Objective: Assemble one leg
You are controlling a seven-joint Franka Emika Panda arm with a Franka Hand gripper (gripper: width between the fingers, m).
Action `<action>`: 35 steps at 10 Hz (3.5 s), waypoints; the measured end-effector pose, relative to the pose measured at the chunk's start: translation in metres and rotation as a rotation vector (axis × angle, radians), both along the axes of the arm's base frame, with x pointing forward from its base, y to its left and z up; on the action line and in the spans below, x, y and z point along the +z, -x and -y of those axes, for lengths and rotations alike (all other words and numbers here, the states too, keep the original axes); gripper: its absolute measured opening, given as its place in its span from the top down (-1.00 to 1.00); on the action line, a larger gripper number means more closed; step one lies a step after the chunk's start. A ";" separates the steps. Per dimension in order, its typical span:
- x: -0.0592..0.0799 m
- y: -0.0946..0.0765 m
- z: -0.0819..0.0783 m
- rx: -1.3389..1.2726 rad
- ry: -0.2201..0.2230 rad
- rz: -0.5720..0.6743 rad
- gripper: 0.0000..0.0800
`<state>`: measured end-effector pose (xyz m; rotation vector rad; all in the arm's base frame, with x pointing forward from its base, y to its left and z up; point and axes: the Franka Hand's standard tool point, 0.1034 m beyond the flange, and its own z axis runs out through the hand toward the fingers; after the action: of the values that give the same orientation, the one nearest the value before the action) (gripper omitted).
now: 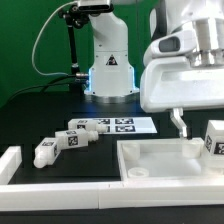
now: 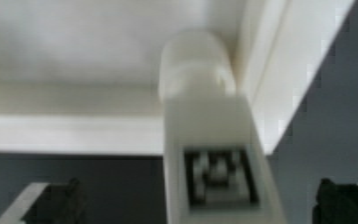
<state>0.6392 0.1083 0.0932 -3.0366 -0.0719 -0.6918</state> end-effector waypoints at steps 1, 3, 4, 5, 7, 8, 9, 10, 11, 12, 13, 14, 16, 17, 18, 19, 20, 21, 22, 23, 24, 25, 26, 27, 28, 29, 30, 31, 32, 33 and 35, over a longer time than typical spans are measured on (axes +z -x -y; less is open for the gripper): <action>-0.002 0.001 -0.003 -0.023 -0.015 -0.094 -0.62; 0.007 -0.016 -0.004 -0.060 -0.029 -0.289 -0.62; 0.003 -0.019 0.001 -0.066 -0.026 -0.348 -0.62; -0.001 -0.017 0.003 -0.070 -0.024 -0.387 -0.62; -0.006 -0.015 0.006 -0.096 -0.030 -0.386 -0.62; -0.006 -0.015 0.005 -0.110 -0.033 -0.387 -0.62; -0.006 -0.015 0.006 -0.110 -0.032 -0.387 -0.40; -0.006 -0.015 0.005 -0.170 -0.050 -0.389 0.06; -0.006 -0.015 0.005 -0.240 -0.068 -0.391 0.06; -0.006 -0.015 0.005 -0.288 -0.081 -0.391 0.29; -0.006 -0.015 0.005 -0.355 -0.098 -0.393 0.29; -0.006 -0.015 0.005 -0.419 -0.114 -0.394 0.29; -0.008 -0.014 0.009 -0.637 -0.173 -0.372 0.29; -0.008 -0.013 0.011 -0.760 -0.214 -0.363 0.29; -0.009 -0.011 0.013 -0.935 -0.263 -0.364 0.29; -0.009 -0.009 0.013 -1.065 -0.304 -0.362 0.29; -0.009 -0.006 0.015 -1.187 -0.364 -0.348 0.29; -0.009 -0.001 0.016 -1.299 -0.450 -0.332 0.28; -0.008 0.001 0.012 -1.387 -0.483 -0.330 0.28; -0.008 0.002 0.007 -1.467 -0.504 -0.330 0.28; -0.007 0.003 0.002 -1.569 -0.531 -0.325 0.28; -0.007 0.003 0.002 -1.572 -0.531 -0.324 0.28; -0.007 0.003 0.002 -1.552 -0.525 -0.325 0.28; -0.007 0.003 0.002 -1.471 -0.501 -0.326 0.28; -0.006 0.003 0.002 -1.355 -0.456 -0.331 0.04; -0.004 0.002 -0.002 -1.237 -0.399 -0.339 -0.30; -0.002 0.000 -0.006 -1.071 -0.331 -0.341 -0.52; -0.001 -0.001 -0.008 -0.954 -0.292 -0.342 -0.52; -0.001 -0.001 -0.007 -0.895 -0.274 -0.342 -0.61; -0.001 -0.001 -0.006 -0.867 -0.266 -0.343 -0.62; -0.009 -0.003 -0.008 -0.416 -0.080 -0.331 -0.62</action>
Offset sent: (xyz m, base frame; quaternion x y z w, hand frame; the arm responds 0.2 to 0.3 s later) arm 0.0167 -0.0109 -0.0103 0.0009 -0.2187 0.0332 0.9752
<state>0.6419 0.1161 0.0844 -3.0614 0.5903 -0.1825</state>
